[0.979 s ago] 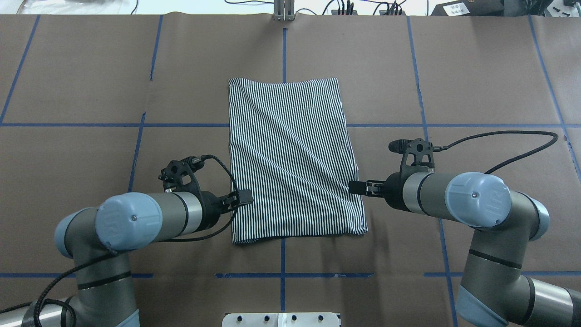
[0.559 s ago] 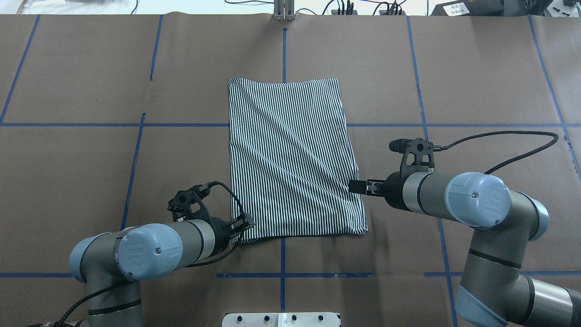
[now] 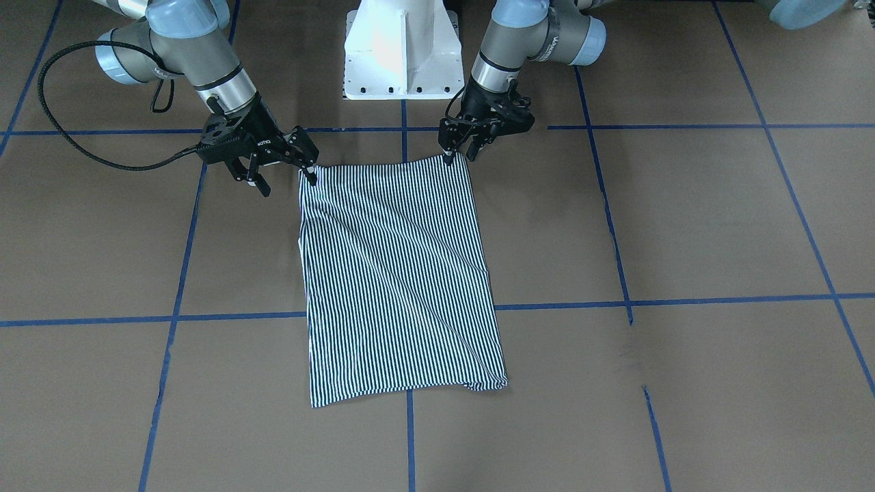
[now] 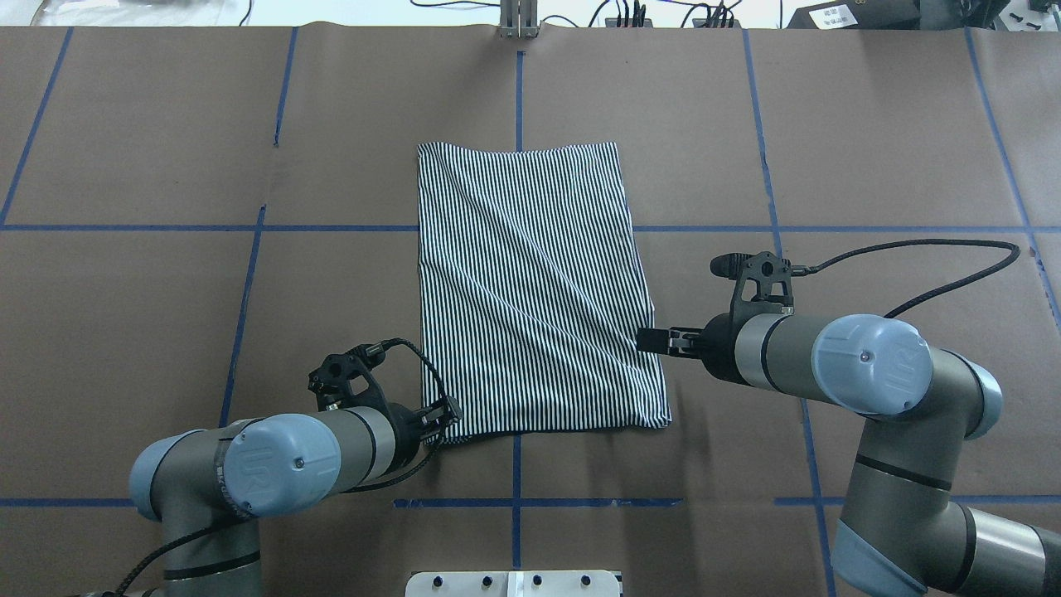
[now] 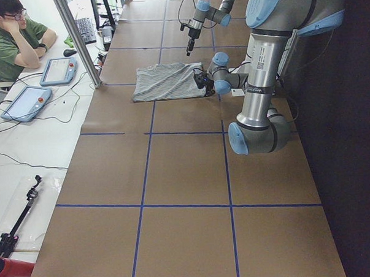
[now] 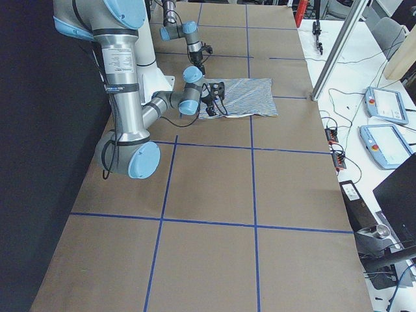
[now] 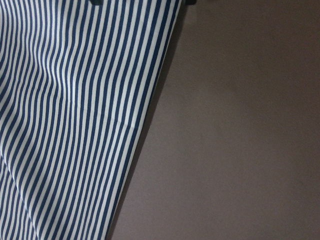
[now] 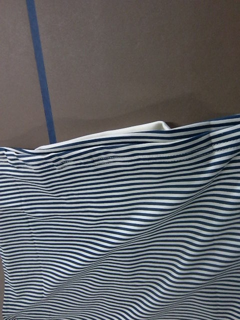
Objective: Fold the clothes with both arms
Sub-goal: 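Move the right gripper to the near corner beside the left gripper and grasp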
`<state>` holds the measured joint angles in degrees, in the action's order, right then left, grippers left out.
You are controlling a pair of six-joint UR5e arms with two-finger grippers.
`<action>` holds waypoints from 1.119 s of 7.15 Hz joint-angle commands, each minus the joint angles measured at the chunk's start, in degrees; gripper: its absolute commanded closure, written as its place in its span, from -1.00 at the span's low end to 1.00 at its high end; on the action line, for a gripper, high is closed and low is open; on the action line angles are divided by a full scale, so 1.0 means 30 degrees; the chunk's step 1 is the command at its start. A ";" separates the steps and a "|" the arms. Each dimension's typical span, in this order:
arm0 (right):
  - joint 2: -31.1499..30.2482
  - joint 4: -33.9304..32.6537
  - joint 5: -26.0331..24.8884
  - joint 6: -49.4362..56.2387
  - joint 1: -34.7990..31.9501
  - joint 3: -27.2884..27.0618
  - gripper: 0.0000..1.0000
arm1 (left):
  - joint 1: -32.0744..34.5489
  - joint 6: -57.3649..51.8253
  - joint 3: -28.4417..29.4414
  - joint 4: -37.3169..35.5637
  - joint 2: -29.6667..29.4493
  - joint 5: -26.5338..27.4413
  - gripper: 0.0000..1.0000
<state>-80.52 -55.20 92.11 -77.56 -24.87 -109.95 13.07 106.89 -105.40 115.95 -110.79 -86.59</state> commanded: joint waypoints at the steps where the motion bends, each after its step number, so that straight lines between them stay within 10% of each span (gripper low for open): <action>1: 0.0005 0.0001 -0.0001 -0.0101 0.0000 0.0001 -1.00 | -0.0137 -0.0033 0.0151 -0.0009 -0.0042 -0.0022 -0.25; 4: 0.0006 0.0001 -0.0001 -0.0102 0.0000 0.0001 -1.00 | -0.0196 -0.0062 0.0328 0.0021 -0.0101 -0.0022 -0.24; 6: 0.0006 0.0001 -0.0001 -0.0102 0.0000 0.0001 -1.00 | -0.0196 -0.0062 0.0328 0.0050 -0.0102 -0.0022 0.76; 8: 0.0006 0.0001 -0.0001 -0.0131 0.0000 0.0001 -1.00 | -0.0225 -0.0033 0.0299 0.0021 -0.0073 0.0007 1.00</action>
<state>-80.51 -55.20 92.11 -77.89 -24.87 -109.95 12.45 106.73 -104.44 116.07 -111.08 -86.60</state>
